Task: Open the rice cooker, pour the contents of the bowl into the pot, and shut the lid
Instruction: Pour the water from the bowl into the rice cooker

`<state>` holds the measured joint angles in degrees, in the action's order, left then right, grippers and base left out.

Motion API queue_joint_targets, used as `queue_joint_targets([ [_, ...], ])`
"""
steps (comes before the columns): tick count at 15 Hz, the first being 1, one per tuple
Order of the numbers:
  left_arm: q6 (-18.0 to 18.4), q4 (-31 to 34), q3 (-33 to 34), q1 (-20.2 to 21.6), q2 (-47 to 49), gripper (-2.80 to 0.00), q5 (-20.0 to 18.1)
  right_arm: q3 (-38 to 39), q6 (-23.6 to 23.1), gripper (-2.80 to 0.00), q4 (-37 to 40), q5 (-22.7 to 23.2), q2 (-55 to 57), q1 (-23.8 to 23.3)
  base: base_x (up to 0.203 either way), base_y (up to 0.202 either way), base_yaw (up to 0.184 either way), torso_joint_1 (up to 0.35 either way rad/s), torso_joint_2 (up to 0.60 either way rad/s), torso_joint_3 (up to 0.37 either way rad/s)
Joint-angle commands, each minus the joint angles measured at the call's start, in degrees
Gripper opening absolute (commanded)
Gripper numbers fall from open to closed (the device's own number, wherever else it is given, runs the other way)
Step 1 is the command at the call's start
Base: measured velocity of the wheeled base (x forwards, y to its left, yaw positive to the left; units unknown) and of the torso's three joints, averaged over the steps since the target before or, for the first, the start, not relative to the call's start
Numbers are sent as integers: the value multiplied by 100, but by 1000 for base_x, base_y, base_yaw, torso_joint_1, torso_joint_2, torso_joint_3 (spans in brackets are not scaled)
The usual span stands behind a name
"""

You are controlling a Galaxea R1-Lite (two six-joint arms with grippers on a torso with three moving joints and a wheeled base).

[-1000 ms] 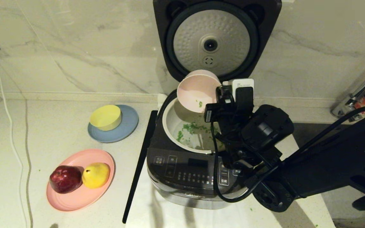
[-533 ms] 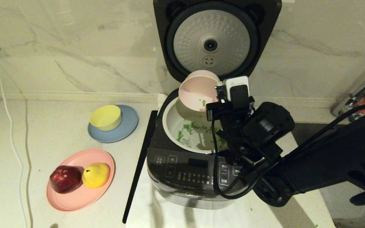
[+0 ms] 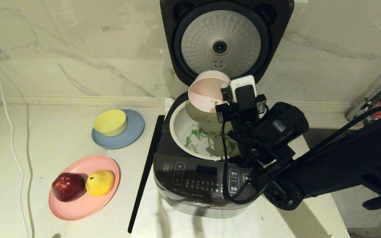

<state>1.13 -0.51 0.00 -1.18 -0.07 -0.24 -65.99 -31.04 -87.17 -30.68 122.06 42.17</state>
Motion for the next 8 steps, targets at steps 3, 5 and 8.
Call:
queue_joint_targets([
  [3, 1, -2, 53, 4, -1, -280, -2, -2, -265, -280, -49, -26, 20, 11, 0, 0, 0, 0, 0, 0],
  [5, 1, -2, 53, 4, -1, -280, -2, -2, -350, -280, -49, -26, 55, 11, 0, 0, 0, 0, 0, 0],
  [8, 1, -2, 53, -5, -1, -280, -2, 25, -482, -280, -49, -26, 73, 11, 0, 0, 0, 0, 0, 0],
])
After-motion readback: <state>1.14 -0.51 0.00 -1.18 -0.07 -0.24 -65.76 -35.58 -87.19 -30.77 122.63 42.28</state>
